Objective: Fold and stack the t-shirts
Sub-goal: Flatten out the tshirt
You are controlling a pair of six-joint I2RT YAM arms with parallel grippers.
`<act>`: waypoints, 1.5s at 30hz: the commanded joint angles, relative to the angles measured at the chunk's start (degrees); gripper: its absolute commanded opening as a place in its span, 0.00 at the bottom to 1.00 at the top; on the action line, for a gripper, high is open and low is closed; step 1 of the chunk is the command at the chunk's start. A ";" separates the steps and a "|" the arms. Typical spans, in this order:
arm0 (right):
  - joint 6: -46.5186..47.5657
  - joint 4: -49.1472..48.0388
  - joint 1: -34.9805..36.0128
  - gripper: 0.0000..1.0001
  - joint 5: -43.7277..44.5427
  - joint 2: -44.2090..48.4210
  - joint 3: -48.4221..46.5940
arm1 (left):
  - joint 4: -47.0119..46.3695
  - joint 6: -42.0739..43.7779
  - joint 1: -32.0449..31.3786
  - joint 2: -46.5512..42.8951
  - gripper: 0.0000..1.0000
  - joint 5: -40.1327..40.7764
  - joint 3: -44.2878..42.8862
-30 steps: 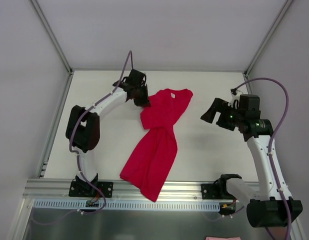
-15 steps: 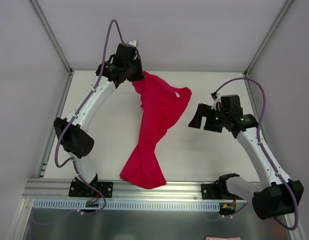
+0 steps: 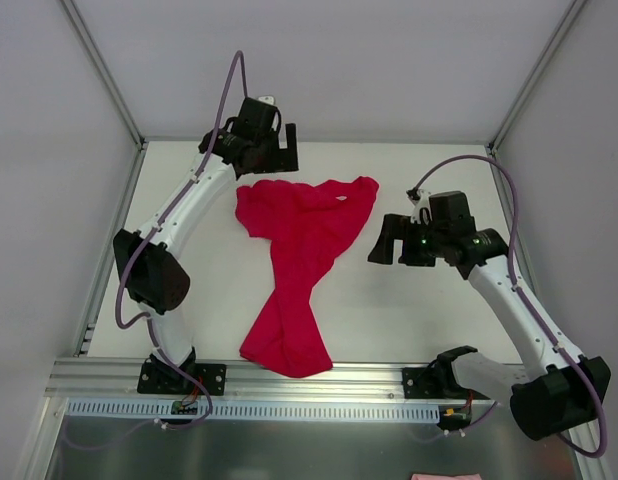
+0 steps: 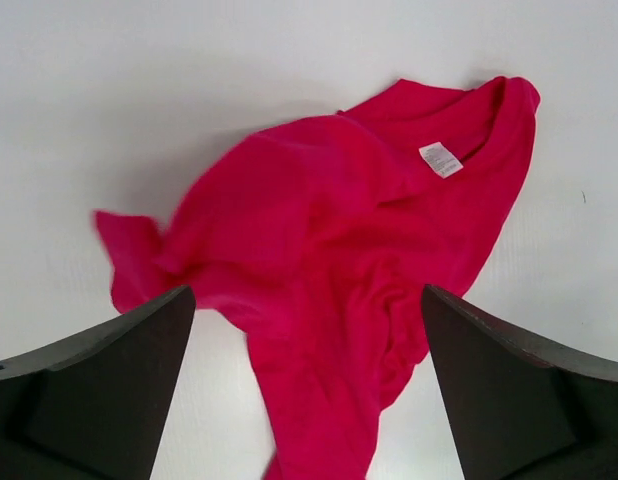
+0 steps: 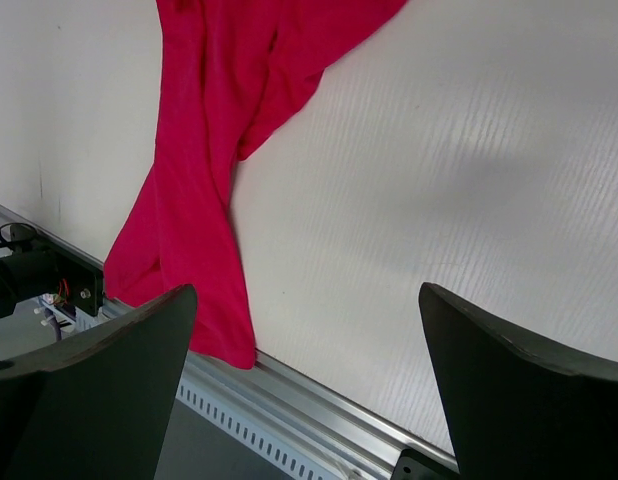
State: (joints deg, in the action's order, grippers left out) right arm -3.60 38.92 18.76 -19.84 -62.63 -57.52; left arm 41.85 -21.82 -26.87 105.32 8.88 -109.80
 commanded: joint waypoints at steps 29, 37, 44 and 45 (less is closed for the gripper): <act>1.49 4.41 3.91 0.98 -0.90 4.62 4.33 | -20.83 -24.58 9.73 -11.09 0.96 2.89 45.72; 1.49 6.34 5.58 0.97 -2.05 5.15 6.63 | -28.83 -23.18 12.63 -10.92 0.96 2.28 50.29; 1.05 8.98 6.02 0.97 -1.96 6.55 6.98 | -37.53 -22.47 14.12 -9.70 0.97 0.70 52.67; 1.13 9.33 6.02 0.97 -1.87 6.99 7.41 | -37.97 -23.17 14.39 -9.34 0.97 0.26 52.84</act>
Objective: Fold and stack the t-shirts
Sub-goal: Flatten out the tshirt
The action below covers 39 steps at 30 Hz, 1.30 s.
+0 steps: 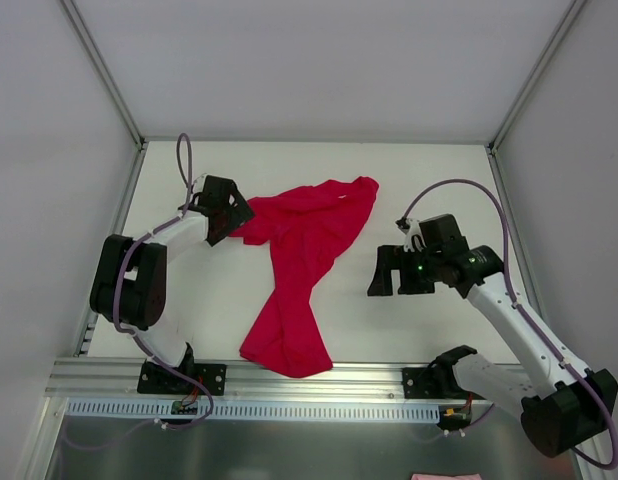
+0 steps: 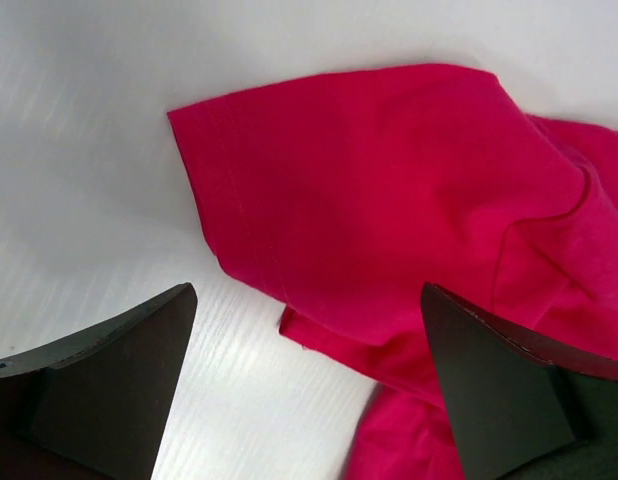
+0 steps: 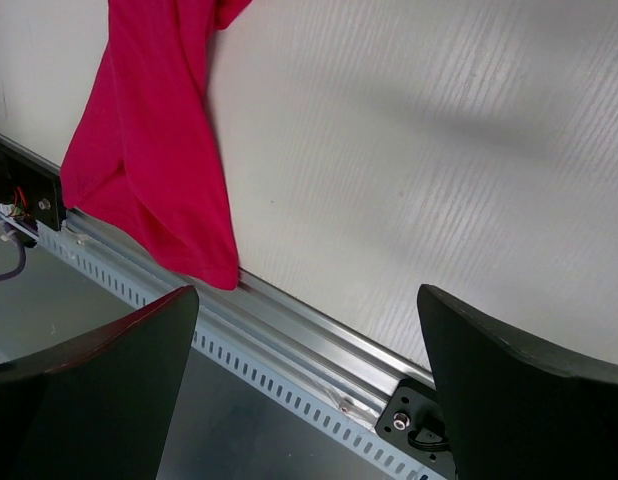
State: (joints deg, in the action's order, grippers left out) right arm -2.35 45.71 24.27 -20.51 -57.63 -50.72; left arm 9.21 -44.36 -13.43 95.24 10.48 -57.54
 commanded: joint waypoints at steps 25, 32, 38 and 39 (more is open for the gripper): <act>-0.55 6.32 0.60 0.96 -1.55 2.34 1.06 | -10.36 -4.16 3.85 4.51 0.82 -2.31 3.75; -0.29 6.05 0.60 0.96 -1.63 1.03 0.80 | -8.17 -3.63 3.85 4.51 0.32 -1.43 3.05; -0.20 5.09 1.21 0.95 -2.60 -0.47 0.36 | -6.67 -3.63 3.85 4.60 0.22 -1.34 2.08; -0.11 4.83 1.39 0.95 -3.12 -0.90 0.36 | -5.97 -3.80 3.85 4.52 0.24 -1.43 1.99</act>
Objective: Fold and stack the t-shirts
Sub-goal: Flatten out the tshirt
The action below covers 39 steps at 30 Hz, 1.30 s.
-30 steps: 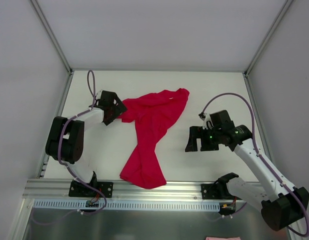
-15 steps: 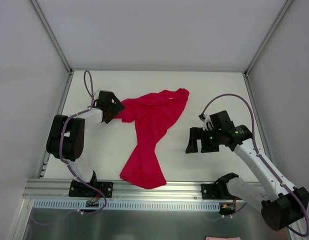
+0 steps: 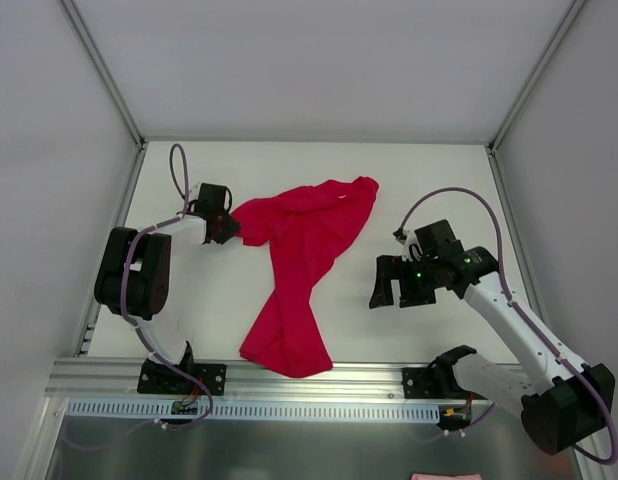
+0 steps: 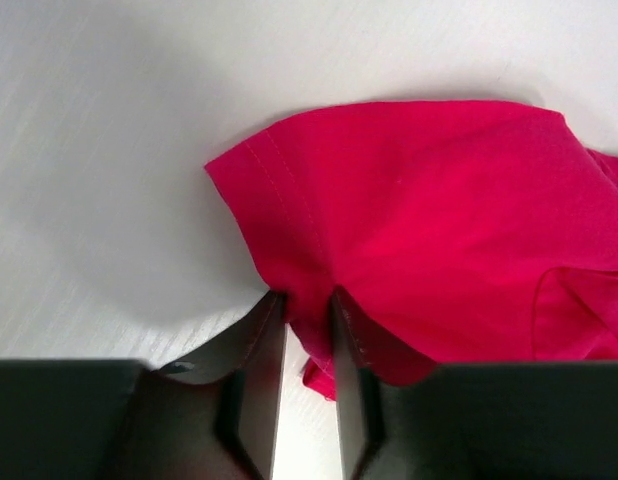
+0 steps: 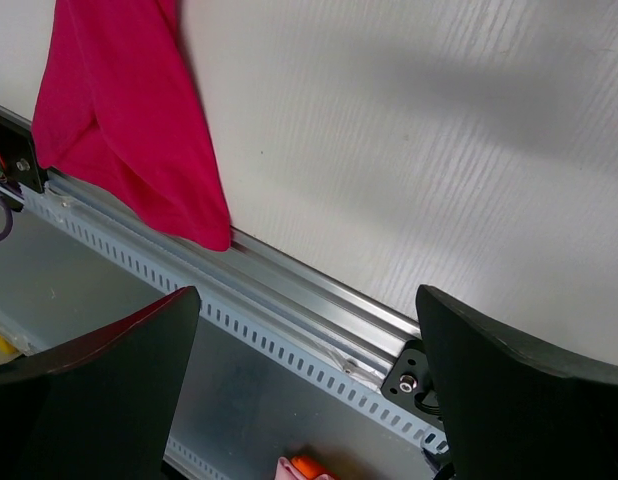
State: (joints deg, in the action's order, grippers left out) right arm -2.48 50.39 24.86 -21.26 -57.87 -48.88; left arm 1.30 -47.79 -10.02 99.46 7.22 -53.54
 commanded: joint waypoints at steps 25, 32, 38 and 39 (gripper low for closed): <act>-1.12 -2.93 6.60 0.93 -7.30 -3.83 2.56 | 4.15 -3.01 0.44 -3.48 0.19 3.15 3.26; -2.88 -6.09 7.74 0.93 -9.59 -4.45 4.32 | 4.41 -2.57 0.44 -2.25 0.00 3.59 1.86; -10.87 -19.61 9.32 0.88 -14.95 -6.29 12.40 | 6.52 -1.52 0.44 -3.31 0.00 3.76 -0.60; -12.10 -23.20 10.63 0.88 -15.22 -6.55 13.37 | 6.87 -1.34 0.44 -3.31 0.00 3.94 -1.73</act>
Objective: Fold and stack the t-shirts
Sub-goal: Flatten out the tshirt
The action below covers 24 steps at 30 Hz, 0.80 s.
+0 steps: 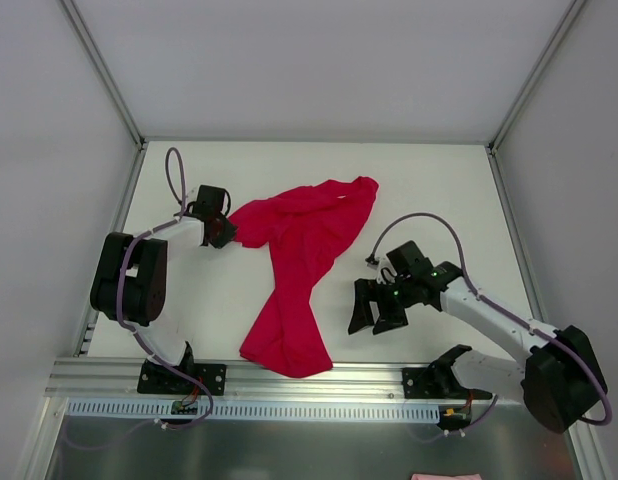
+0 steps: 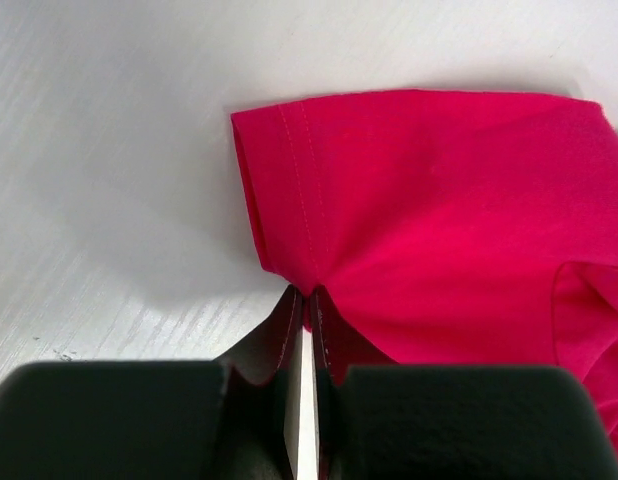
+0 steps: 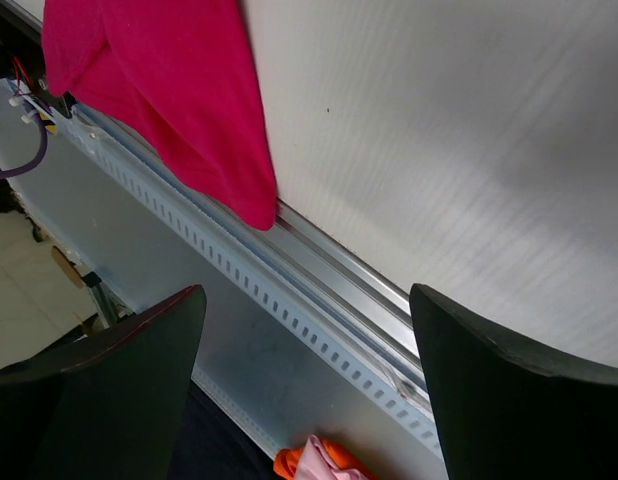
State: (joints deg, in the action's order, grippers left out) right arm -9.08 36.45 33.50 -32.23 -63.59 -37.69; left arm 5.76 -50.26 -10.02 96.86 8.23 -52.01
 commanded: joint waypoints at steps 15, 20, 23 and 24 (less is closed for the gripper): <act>-19.04 -27.30 22.83 0.82 1.81 -11.46 4.47 | 3.73 2.80 0.44 -2.73 0.00 1.00 -6.70; -19.92 -29.50 26.44 0.81 2.17 -16.29 3.06 | 3.91 2.89 0.44 -4.92 0.00 0.65 -7.40; -20.27 -30.81 27.67 0.80 2.08 -18.67 2.62 | 4.35 2.80 0.44 -5.80 0.00 0.65 -7.58; -20.27 -31.00 28.29 0.79 2.08 -19.19 2.45 | 4.09 2.80 0.44 -6.15 0.00 0.56 -7.58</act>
State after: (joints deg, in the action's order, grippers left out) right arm -28.47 7.86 60.38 -31.59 -81.41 -33.85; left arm 9.76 -48.47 -10.02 93.93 9.08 -57.45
